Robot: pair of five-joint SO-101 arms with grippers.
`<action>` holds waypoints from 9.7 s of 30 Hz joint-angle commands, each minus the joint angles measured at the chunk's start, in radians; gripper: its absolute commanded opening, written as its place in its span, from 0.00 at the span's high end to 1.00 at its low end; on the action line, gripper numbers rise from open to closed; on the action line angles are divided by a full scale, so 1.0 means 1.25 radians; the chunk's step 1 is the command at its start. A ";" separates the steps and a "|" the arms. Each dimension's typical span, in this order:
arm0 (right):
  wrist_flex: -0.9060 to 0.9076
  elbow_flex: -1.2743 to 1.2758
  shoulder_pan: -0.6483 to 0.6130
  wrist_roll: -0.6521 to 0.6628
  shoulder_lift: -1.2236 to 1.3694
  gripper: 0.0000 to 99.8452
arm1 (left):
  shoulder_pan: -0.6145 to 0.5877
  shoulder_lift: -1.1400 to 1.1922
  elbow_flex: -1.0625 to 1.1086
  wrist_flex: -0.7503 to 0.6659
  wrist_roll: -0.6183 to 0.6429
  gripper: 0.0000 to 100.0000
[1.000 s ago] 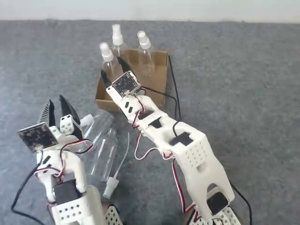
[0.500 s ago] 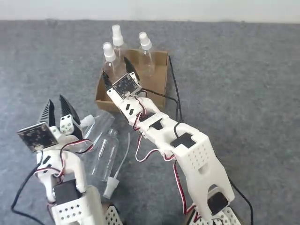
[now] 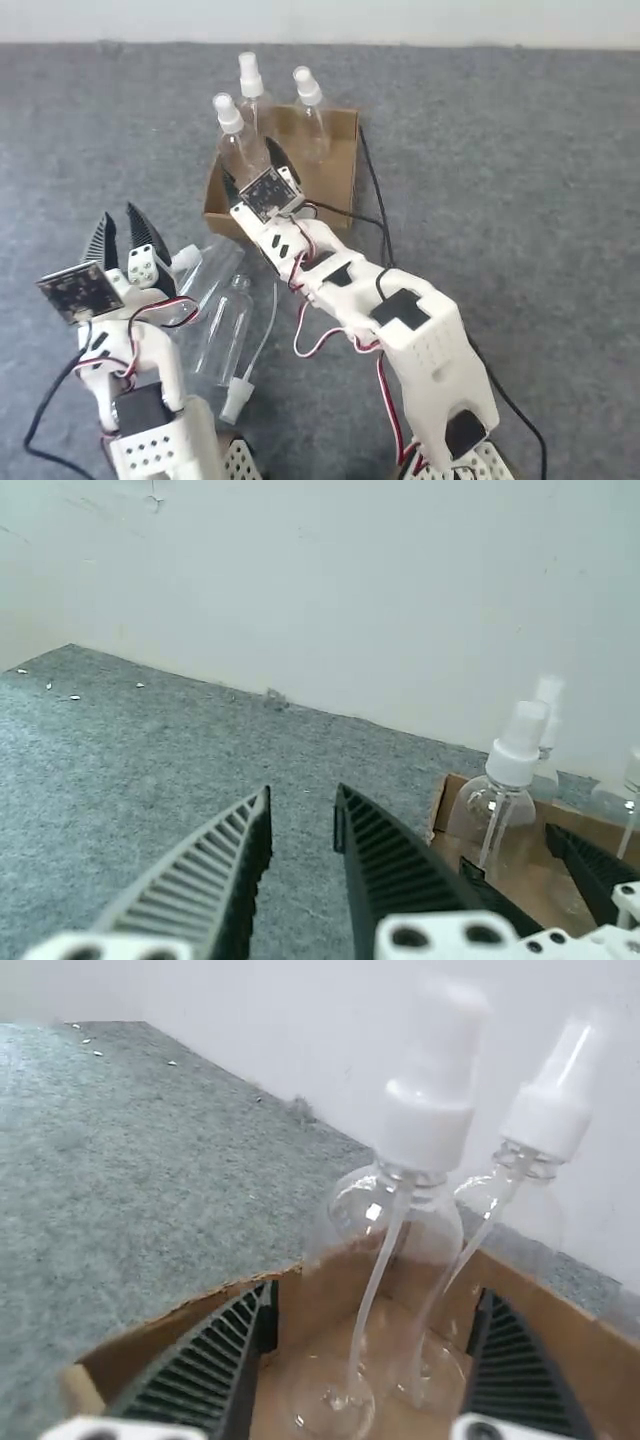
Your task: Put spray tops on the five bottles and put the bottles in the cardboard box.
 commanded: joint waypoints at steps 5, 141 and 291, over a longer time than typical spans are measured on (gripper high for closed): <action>0.013 0.079 -0.006 0.017 -0.157 0.74 | -0.006 -0.005 -0.008 0.000 0.001 0.90; 1.566 -0.468 -0.209 -0.496 -0.186 0.90 | -0.203 -0.005 0.014 -0.097 0.081 0.90; 1.750 0.018 -0.161 0.014 -0.883 0.90 | -0.179 -0.005 0.024 -0.097 0.079 0.87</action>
